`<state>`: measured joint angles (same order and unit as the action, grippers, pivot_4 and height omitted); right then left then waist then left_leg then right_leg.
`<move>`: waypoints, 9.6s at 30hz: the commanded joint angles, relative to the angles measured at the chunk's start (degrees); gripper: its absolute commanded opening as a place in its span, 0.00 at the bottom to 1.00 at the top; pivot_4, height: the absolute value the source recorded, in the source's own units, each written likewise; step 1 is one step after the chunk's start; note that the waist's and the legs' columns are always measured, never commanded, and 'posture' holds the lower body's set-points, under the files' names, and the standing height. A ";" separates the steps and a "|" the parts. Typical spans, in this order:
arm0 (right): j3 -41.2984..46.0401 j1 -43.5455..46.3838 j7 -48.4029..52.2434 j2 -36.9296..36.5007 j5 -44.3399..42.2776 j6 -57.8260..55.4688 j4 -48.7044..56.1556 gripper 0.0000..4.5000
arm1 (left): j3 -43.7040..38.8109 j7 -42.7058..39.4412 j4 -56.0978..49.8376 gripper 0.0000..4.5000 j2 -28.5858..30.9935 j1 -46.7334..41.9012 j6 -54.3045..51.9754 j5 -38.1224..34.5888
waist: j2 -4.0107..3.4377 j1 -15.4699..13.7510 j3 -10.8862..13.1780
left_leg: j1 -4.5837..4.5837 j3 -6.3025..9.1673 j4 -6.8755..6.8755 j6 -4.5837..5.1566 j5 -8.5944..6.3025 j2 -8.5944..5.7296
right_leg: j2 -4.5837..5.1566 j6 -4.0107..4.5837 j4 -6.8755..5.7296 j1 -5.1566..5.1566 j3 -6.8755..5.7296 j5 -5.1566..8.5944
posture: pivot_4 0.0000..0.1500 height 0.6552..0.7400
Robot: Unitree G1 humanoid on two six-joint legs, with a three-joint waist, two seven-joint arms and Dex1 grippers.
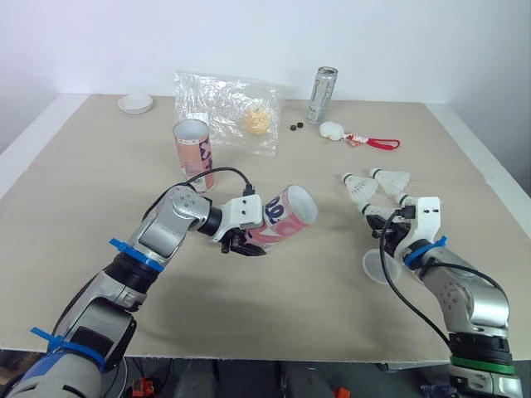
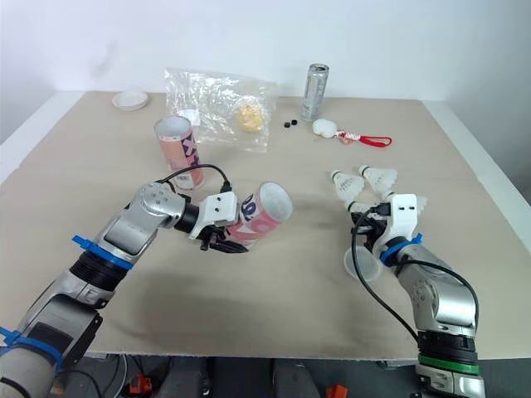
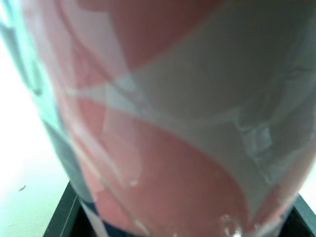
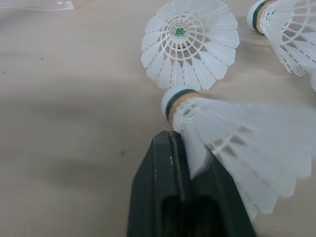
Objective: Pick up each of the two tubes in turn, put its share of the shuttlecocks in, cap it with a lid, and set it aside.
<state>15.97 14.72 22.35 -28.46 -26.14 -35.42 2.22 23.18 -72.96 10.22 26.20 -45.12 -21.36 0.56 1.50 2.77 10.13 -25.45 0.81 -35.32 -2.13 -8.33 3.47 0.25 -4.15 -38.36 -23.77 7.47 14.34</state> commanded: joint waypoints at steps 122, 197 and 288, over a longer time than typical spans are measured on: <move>-35.81 46.98 68.86 -17.96 13.13 8.93 -2.33 0.02 | 1.23 -0.78 4.14 0.54 -3.38 -3.52 2.81 -0.71 | -0.19 -0.03 0.06 | 0.06 0.06 -0.06 -0.11 -0.09 -0.06 | -0.01 0.17 -0.66 -0.21 -0.02 0.43 | 1.00 1.00; -0.22 -2.79 38.61 -30.48 1.60 -8.81 12.54 0.18 | -9.36 11.83 12.97 0.54 -16.28 17.04 30.26 -9.49 | -0.19 -0.04 0.08 | 0.18 0.35 -0.22 0.00 -0.23 -0.55 | 0.20 0.15 -0.51 0.31 0.12 0.79 | 1.00 1.00; -31.08 47.62 61.95 -17.75 10.51 12.88 -1.65 0.02 | -7.89 11.75 18.15 0.54 -17.47 15.27 30.79 -8.43 | -0.41 -0.09 -0.04 | 0.24 0.41 -0.06 0.00 -0.23 -0.61 | 0.22 0.15 -0.12 0.44 0.12 0.78 | 1.00 1.00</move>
<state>-15.34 60.82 82.75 -46.08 -16.08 -23.86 0.45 14.95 -61.75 27.42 8.26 -30.96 10.17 -8.81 1.09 2.68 10.09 -25.21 1.22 -35.38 -2.13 -8.56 2.85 0.47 -4.00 -38.47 -23.32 7.59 15.12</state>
